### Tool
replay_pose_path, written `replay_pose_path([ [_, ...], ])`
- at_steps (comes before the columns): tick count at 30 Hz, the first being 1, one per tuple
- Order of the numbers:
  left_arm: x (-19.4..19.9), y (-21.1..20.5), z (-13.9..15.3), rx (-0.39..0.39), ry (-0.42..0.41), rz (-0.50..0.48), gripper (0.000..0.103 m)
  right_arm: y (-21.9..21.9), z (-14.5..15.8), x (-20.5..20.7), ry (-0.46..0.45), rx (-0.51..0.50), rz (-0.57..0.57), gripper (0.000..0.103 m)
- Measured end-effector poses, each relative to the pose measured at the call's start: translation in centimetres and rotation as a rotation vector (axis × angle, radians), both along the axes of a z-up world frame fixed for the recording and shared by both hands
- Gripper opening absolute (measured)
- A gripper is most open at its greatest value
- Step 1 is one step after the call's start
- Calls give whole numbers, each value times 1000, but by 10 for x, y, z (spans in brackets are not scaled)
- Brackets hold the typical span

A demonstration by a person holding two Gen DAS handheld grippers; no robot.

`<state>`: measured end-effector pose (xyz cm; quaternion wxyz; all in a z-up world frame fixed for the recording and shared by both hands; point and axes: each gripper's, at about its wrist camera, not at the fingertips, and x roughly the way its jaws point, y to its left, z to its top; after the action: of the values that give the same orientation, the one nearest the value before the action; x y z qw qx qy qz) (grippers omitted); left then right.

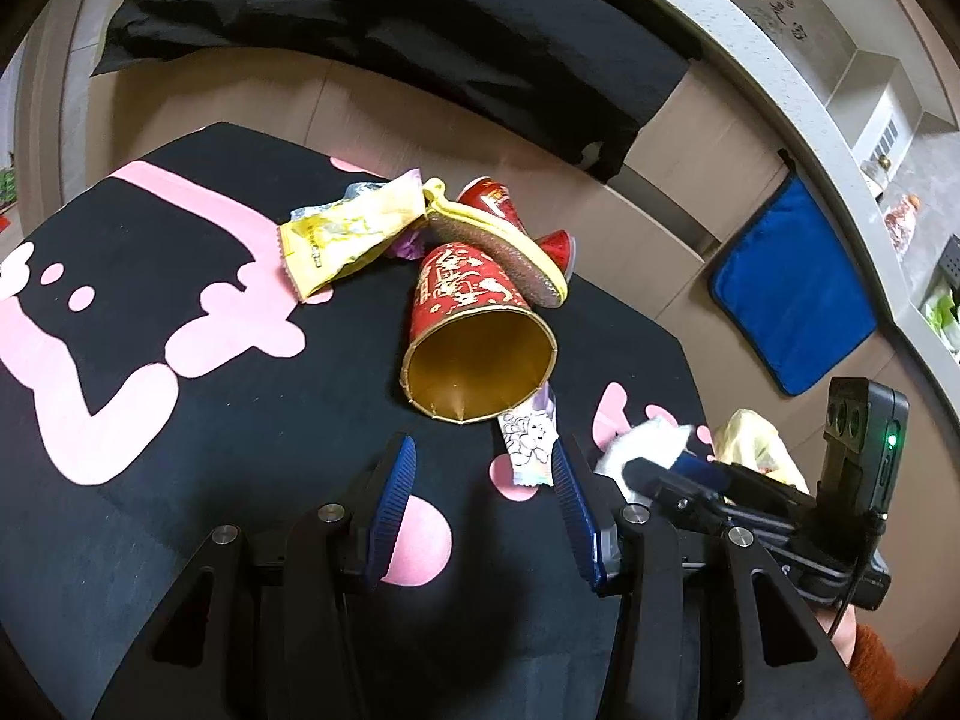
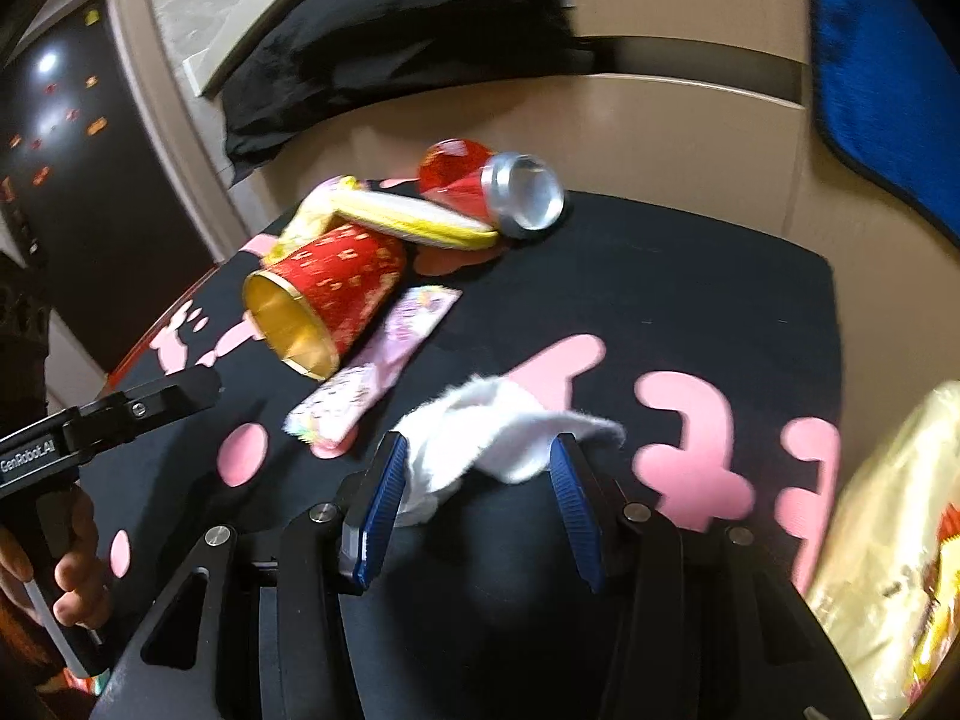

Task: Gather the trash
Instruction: 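Grasp the white tissue with the right tool while the left tool grasps the white candy wrapper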

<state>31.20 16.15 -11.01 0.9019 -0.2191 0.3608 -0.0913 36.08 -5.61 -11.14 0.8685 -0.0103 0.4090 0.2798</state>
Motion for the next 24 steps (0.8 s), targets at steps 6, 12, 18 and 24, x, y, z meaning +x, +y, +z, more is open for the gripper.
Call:
replay_pose_path([
  [6, -3, -2, 1, 0, 11, 6, 48, 1, 8, -18, -51, 11, 46, 13],
  [12, 15, -39, -3, 66, 16, -39, 48, -44, 31, -37, -81, 41, -56, 13],
  [18, 47, -61, -10, 169, 61, 33, 48, -90, 41, -52, -94, 53, -164, 13],
  [24, 59, -67, -19, 186, 116, 63, 32, -115, 42, -63, -86, 67, -212, 13],
])
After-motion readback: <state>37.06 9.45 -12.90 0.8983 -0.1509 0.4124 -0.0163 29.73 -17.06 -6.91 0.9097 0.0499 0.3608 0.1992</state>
